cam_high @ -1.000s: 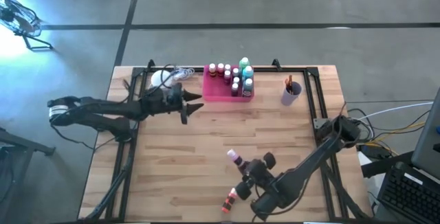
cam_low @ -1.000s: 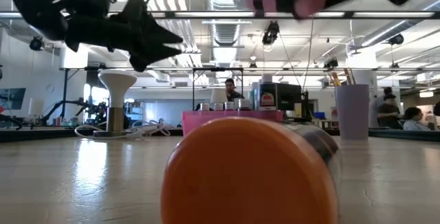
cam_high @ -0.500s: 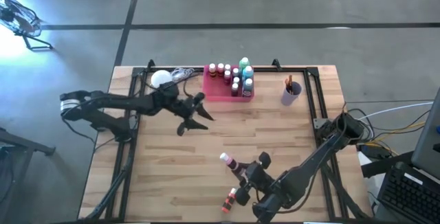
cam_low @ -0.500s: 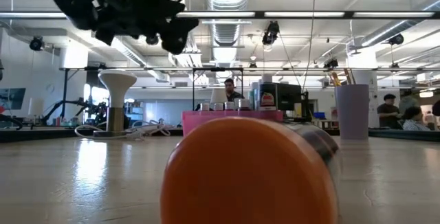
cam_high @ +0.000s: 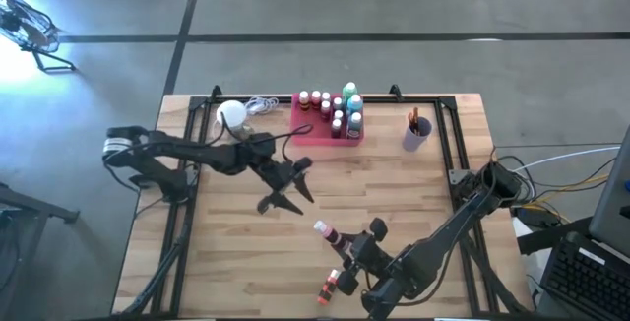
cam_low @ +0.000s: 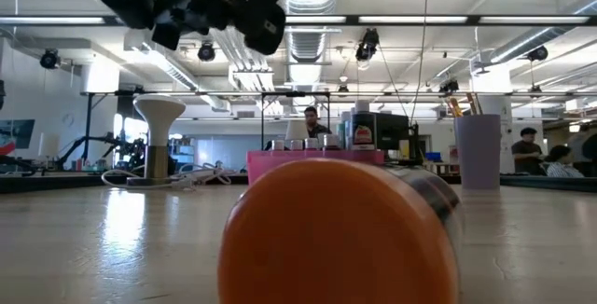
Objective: Pick & Place Paint Supplies
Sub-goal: Put the light pink black paint bottle into the pink bin
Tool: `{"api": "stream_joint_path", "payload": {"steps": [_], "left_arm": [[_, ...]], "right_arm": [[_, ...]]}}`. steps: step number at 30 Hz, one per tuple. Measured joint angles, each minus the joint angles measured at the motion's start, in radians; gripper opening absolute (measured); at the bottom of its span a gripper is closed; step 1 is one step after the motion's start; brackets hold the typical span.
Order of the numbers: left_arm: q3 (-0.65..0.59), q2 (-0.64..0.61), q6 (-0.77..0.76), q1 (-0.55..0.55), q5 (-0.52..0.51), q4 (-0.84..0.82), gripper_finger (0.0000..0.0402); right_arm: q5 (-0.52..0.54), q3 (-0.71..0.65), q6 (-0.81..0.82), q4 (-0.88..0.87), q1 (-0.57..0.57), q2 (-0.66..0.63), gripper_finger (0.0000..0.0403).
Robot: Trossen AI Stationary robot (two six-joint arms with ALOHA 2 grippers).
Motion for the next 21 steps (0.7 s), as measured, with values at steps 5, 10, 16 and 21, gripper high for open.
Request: {"api": "stream_joint_path", "payload": {"steps": [5,10,16,21], "left_arm": [[0.049,0.018,0.006,-0.031,-0.014,-0.037,0.0204],[0.080,0.024,0.035,-0.070,-0.036,-0.067,0.0204],[0.120,0.024,0.107,-0.117,-0.159,-0.147,0.0204],[0.152,0.024,0.133,-0.148,-0.200,-0.198,0.0204]], "right_arm": [[0.000,0.000,0.000,0.000,0.000,0.000,0.0138],[0.000,0.000,-0.004,-0.001,0.000,0.000,0.0151],[0.000,-0.001,-0.012,-0.002,0.000,0.000,0.0140],[0.000,-0.002,-0.019,-0.002,0.000,0.000,0.0137]]}}
